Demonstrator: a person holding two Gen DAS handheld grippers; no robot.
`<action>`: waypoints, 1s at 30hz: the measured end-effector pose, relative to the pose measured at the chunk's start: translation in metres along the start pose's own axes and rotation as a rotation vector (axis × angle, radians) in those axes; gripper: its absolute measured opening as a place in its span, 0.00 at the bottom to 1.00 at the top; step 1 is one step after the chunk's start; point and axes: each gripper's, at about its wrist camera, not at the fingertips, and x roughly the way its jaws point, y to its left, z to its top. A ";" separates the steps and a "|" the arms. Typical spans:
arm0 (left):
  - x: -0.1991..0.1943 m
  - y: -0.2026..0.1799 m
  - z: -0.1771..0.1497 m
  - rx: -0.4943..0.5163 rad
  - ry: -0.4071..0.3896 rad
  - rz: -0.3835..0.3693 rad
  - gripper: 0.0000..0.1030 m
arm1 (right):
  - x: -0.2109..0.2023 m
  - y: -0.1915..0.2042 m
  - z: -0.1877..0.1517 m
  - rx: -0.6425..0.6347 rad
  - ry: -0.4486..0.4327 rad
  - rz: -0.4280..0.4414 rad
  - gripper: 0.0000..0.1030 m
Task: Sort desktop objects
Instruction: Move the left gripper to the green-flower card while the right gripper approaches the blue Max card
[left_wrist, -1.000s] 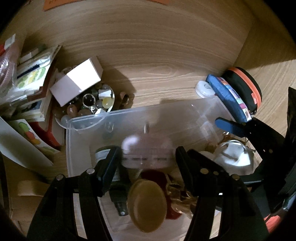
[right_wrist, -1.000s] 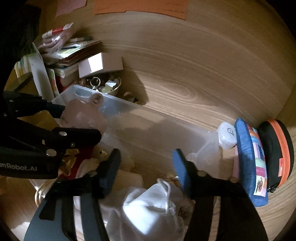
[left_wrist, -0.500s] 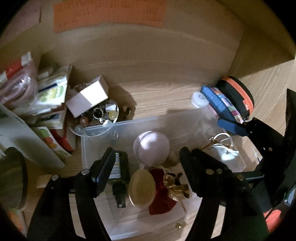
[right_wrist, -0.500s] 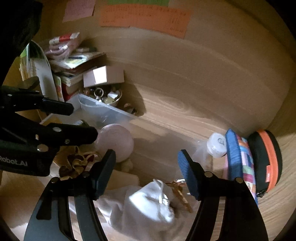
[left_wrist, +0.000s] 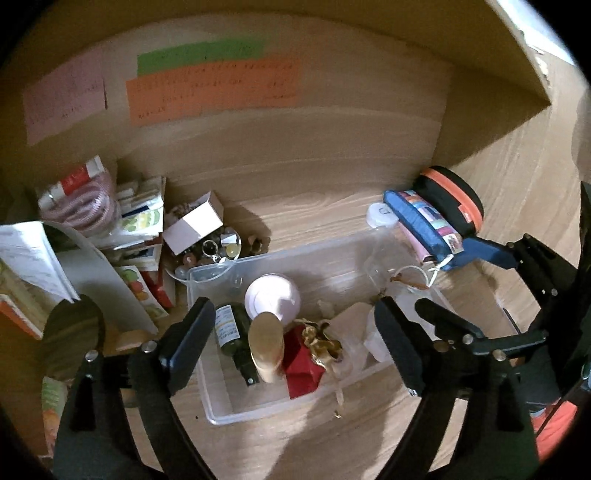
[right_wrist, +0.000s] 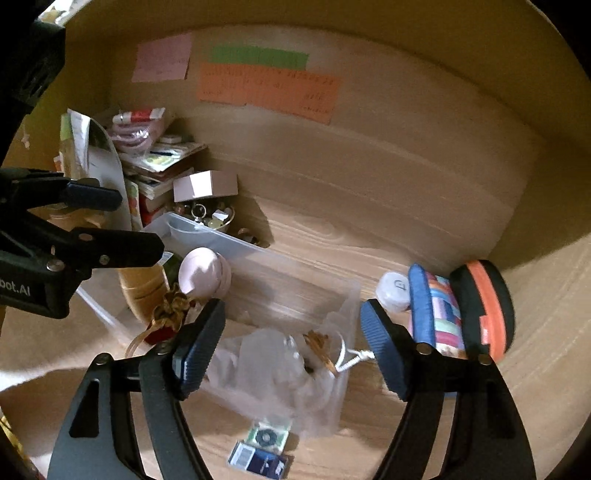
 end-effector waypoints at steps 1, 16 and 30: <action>-0.004 -0.003 -0.001 0.004 -0.005 0.002 0.87 | -0.005 -0.001 -0.002 -0.001 -0.005 -0.007 0.74; -0.022 -0.031 -0.046 0.070 0.006 0.043 0.93 | -0.050 -0.020 -0.041 0.093 -0.011 -0.034 0.77; 0.011 -0.043 -0.104 0.076 0.113 0.025 0.93 | 0.000 0.000 -0.111 0.104 0.208 0.031 0.77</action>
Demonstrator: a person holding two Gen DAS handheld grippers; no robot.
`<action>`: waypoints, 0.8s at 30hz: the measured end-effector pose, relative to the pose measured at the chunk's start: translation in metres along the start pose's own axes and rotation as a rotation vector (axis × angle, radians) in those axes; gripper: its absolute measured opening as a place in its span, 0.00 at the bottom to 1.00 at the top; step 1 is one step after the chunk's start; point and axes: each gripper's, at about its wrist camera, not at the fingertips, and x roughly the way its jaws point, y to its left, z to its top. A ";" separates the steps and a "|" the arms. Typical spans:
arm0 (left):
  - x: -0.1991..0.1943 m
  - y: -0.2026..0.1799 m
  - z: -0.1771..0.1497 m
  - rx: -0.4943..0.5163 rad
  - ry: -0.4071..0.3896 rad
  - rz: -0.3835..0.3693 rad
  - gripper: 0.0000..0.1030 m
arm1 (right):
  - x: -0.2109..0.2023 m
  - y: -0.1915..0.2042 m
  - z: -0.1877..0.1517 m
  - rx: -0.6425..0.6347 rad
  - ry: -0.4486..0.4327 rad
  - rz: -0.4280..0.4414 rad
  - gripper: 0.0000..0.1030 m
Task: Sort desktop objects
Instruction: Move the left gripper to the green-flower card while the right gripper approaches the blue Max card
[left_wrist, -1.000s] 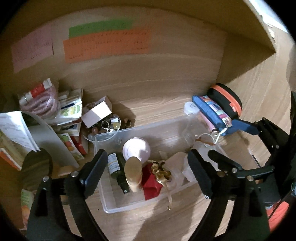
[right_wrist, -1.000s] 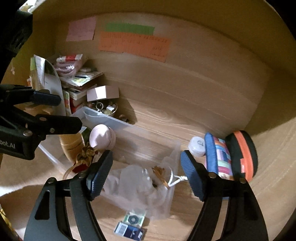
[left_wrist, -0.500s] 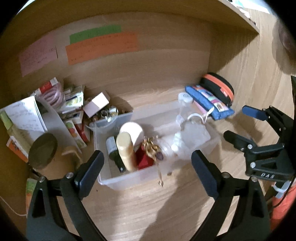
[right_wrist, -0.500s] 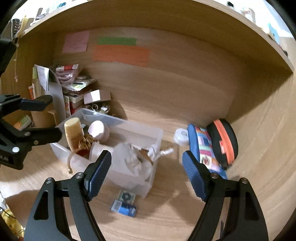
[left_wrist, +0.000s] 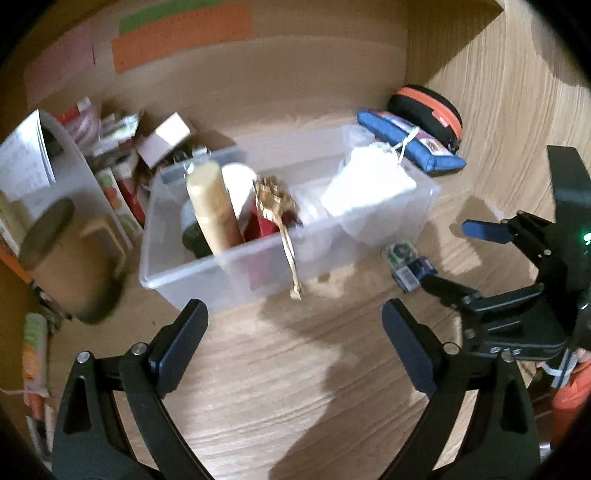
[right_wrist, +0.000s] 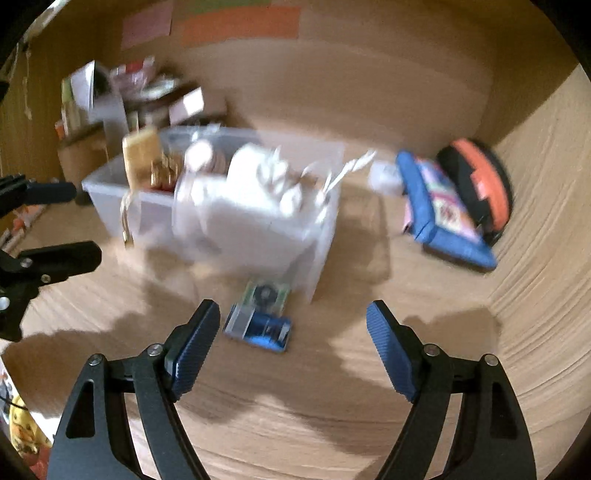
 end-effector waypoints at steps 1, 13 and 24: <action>0.003 0.000 -0.003 -0.005 0.008 -0.007 0.93 | 0.004 0.003 -0.001 -0.008 0.009 -0.006 0.77; 0.019 -0.013 -0.015 -0.022 0.051 -0.063 0.93 | 0.029 0.010 -0.005 -0.001 0.084 0.008 0.74; 0.044 -0.041 -0.007 -0.007 0.090 -0.085 0.93 | 0.027 -0.007 -0.013 0.054 0.085 0.099 0.45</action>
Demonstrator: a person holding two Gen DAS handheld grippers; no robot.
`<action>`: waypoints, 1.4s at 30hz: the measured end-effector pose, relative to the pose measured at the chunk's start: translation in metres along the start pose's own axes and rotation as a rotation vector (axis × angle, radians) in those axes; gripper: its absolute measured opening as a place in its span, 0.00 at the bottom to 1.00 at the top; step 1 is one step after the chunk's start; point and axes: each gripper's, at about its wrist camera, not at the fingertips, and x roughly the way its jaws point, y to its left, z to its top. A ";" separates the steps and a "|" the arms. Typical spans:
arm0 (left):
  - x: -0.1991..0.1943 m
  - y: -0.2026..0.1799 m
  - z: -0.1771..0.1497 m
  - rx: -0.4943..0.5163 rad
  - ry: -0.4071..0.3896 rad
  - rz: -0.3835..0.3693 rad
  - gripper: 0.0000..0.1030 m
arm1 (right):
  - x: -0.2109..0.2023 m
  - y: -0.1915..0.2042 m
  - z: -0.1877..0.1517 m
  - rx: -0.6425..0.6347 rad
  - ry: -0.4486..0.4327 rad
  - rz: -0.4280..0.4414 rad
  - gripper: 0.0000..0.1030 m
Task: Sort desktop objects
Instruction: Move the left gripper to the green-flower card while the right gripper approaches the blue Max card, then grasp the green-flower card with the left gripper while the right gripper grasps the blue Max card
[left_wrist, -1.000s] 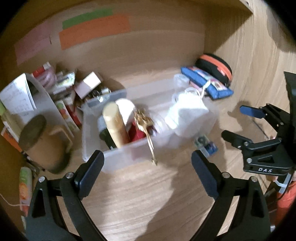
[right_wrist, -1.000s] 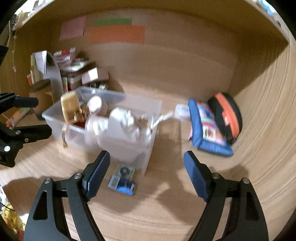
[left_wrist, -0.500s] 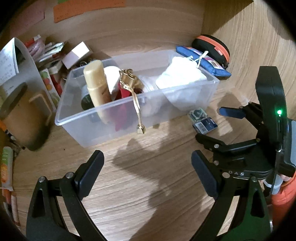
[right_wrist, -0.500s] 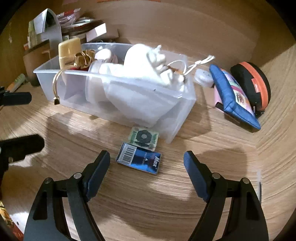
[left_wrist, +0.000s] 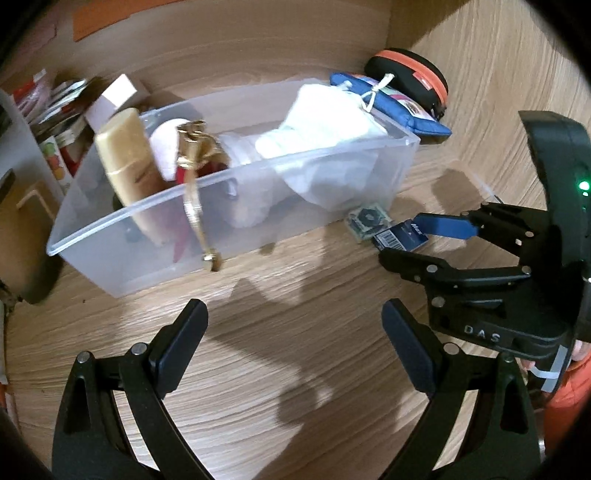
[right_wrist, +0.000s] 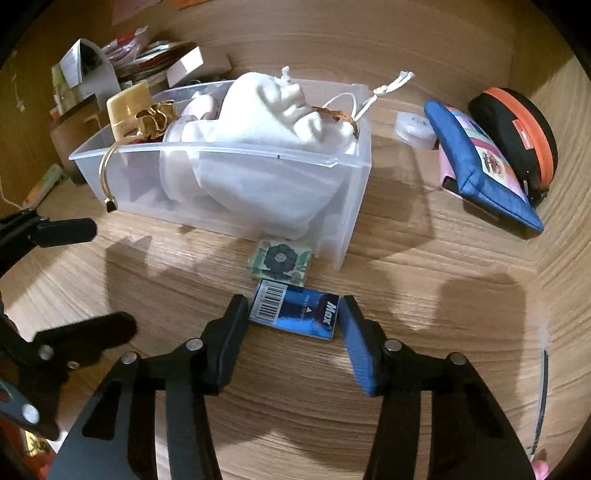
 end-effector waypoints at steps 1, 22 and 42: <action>0.002 -0.003 0.002 0.000 0.004 -0.004 0.93 | -0.001 -0.001 -0.001 -0.001 -0.001 -0.002 0.45; 0.058 -0.054 0.050 -0.120 0.063 0.051 0.75 | -0.071 -0.080 -0.013 0.102 -0.224 0.075 0.46; 0.061 -0.067 0.051 -0.037 0.019 0.069 0.33 | -0.072 -0.074 -0.021 0.092 -0.216 0.119 0.46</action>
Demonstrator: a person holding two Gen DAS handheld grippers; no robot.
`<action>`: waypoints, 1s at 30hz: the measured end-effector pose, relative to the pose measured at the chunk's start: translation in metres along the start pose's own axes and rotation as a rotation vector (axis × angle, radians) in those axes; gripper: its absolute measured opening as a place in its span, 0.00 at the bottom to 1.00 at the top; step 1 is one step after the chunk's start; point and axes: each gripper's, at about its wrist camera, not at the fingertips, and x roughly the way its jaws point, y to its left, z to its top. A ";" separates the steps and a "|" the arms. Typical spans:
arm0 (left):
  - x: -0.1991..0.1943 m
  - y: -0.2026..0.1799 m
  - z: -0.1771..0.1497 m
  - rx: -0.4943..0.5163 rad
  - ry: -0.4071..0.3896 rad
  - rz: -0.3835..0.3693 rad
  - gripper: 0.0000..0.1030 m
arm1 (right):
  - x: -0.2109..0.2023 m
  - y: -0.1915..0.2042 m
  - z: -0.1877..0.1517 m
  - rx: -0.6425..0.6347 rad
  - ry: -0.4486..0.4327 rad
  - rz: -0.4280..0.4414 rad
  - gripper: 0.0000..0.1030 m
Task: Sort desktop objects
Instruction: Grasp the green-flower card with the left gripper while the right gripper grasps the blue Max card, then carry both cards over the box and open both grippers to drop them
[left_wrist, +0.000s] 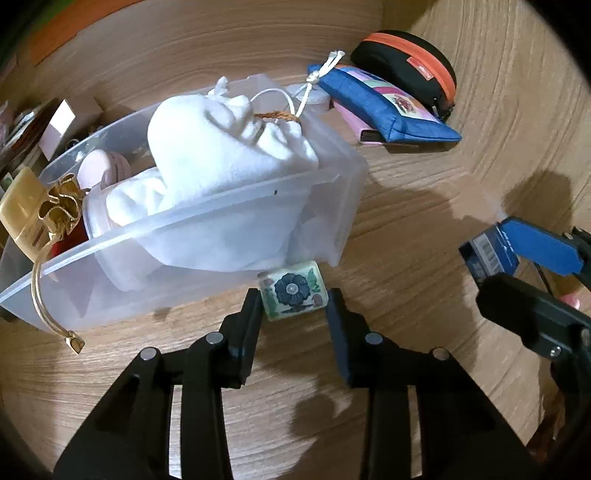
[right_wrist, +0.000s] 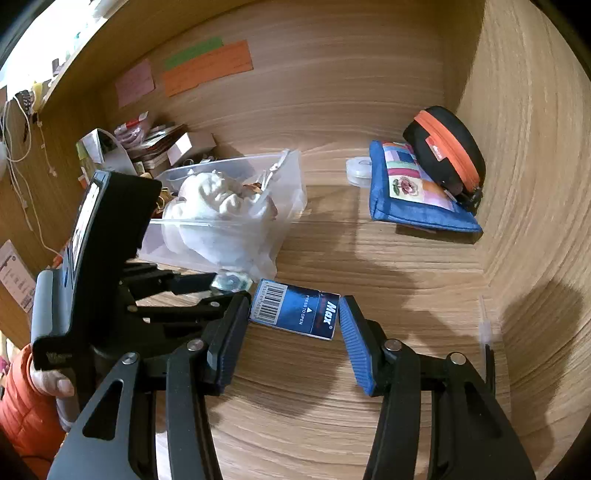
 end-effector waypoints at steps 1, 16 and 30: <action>-0.001 0.002 -0.001 -0.001 0.001 -0.007 0.33 | 0.000 0.002 0.001 -0.001 0.000 0.001 0.46; -0.058 0.045 -0.040 -0.071 -0.064 -0.097 0.33 | 0.009 0.035 0.019 -0.033 0.005 0.021 0.46; -0.113 0.122 -0.059 -0.213 -0.152 -0.043 0.33 | 0.019 0.081 0.034 -0.086 -0.016 0.087 0.46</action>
